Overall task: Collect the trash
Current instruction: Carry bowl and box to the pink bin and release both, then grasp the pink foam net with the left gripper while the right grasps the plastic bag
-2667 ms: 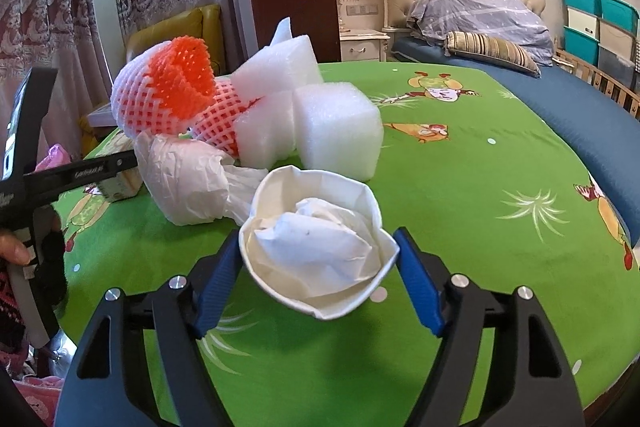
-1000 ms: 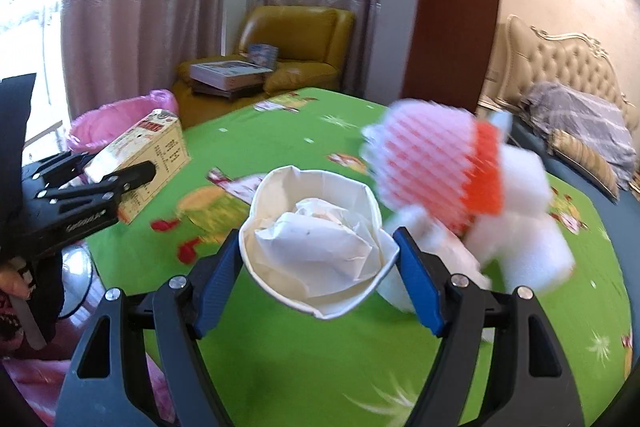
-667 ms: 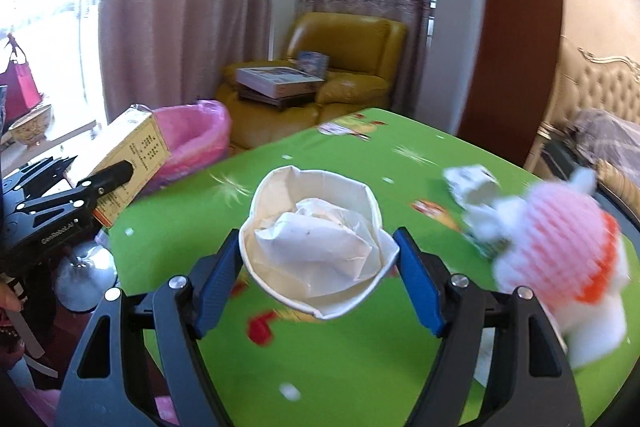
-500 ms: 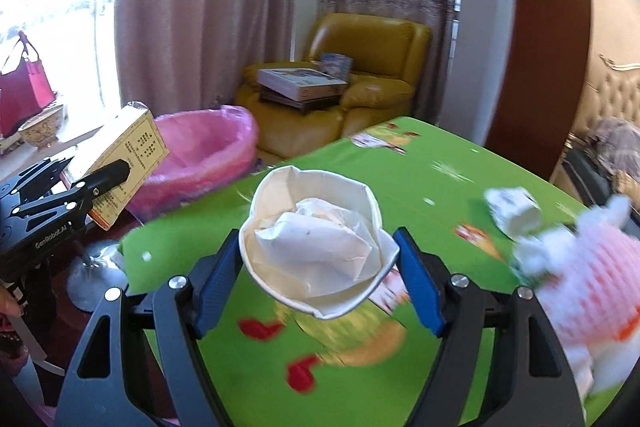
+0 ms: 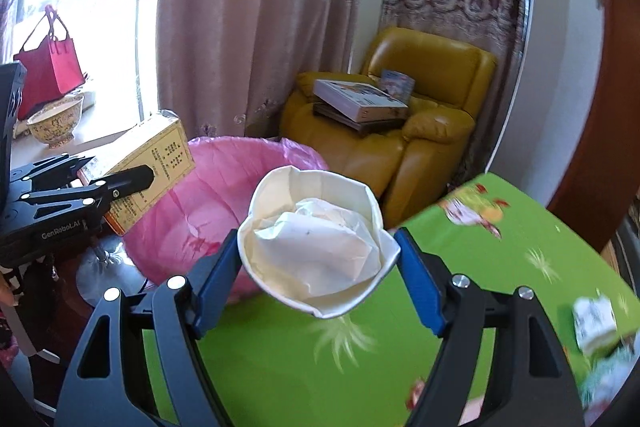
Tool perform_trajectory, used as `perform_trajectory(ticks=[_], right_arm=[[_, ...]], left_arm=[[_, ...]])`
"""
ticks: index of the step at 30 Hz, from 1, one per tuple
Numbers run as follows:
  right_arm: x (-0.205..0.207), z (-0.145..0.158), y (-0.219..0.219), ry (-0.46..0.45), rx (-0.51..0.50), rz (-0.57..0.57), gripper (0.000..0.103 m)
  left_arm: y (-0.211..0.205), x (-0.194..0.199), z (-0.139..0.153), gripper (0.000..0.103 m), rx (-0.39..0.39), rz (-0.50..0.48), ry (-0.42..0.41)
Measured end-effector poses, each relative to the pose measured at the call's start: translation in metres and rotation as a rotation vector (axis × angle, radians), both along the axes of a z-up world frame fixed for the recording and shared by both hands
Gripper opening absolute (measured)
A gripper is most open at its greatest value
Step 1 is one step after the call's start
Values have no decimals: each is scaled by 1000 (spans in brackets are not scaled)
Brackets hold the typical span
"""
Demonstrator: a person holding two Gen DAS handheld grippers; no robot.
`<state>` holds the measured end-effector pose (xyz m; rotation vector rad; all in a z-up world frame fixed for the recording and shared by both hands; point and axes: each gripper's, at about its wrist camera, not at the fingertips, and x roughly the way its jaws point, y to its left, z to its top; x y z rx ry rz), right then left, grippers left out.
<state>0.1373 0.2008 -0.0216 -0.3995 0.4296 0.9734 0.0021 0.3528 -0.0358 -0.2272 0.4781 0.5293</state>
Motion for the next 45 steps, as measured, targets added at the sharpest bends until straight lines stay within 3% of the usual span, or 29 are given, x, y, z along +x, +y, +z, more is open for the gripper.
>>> perform_trajectory(ticks=[7,11,13,17,21,24,26,30,36,45], right_arm=[[-2,-1,43,-29,-23,86,76],[3,-2,57,6,-6,151,85],[4,0,54,0,13,140,87],[6,9,33,-9,45,100,87],[-6,20,-4,-37,73,57,87],[-17,27,-37,-55,93,12,87],[-20,32,-60,-59,106,-22,87],[-20,44,-124,-42,153,-118,87],[-21,45,-216,-20,194,-277,87],[-21,17,-346,25,196,-521,87]], left_arm=[[35,11,4,47,-49,14,-14],[46,19,4,48,-65,10,-10],[45,19,5,57,-50,24,-13],[37,7,12,82,3,67,-36],[22,-7,20,84,63,104,-51],[2,-16,25,96,106,110,-60],[-18,-19,29,96,141,91,-80],[-54,-16,36,96,172,17,-94],[-121,11,35,96,121,-197,-96],[-223,55,21,96,64,-494,-31]])
